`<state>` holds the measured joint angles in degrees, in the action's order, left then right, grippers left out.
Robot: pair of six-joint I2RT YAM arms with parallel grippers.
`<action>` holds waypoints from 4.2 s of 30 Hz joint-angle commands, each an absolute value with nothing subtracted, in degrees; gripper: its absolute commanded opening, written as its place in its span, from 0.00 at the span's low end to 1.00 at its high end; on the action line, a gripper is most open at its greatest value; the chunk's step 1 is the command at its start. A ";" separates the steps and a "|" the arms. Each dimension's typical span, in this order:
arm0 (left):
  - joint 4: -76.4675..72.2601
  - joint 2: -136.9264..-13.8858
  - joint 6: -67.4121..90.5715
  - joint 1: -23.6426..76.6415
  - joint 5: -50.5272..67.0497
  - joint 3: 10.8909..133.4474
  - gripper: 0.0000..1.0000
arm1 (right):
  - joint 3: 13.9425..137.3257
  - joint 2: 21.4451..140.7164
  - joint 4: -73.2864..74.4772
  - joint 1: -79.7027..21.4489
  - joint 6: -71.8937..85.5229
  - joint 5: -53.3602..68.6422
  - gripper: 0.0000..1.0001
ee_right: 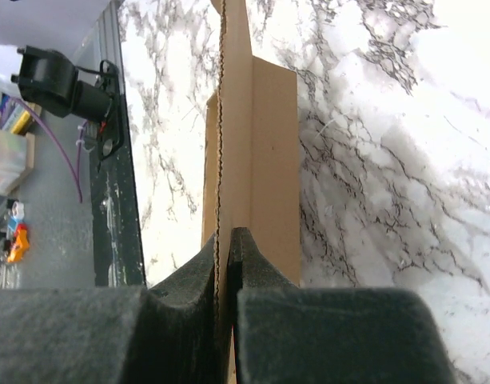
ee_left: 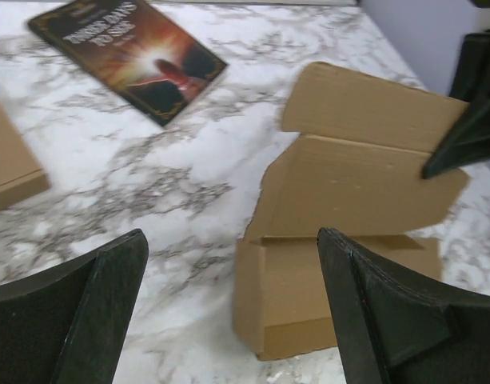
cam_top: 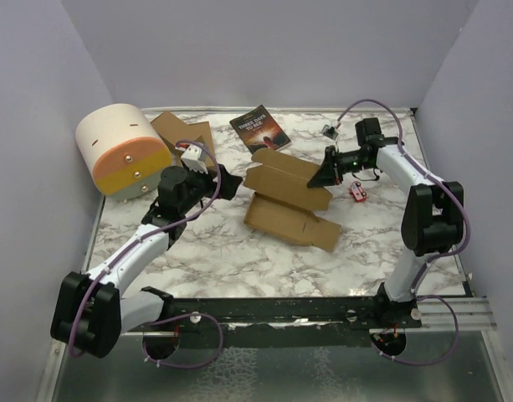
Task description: Fold the paper box
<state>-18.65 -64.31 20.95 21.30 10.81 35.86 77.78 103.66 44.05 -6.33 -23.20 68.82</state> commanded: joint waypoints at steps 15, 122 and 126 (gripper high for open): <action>-34.93 -77.91 19.89 19.88 36.55 37.59 0.81 | 95.05 111.81 65.90 -13.52 -45.61 65.15 0.03; -101.87 -84.90 39.19 19.81 41.57 15.99 0.00 | 42.62 89.50 -21.00 -8.90 -18.49 44.76 0.01; -101.87 -84.62 39.80 20.18 41.16 15.86 0.00 | 42.52 90.09 -21.59 -10.05 -18.69 44.76 0.01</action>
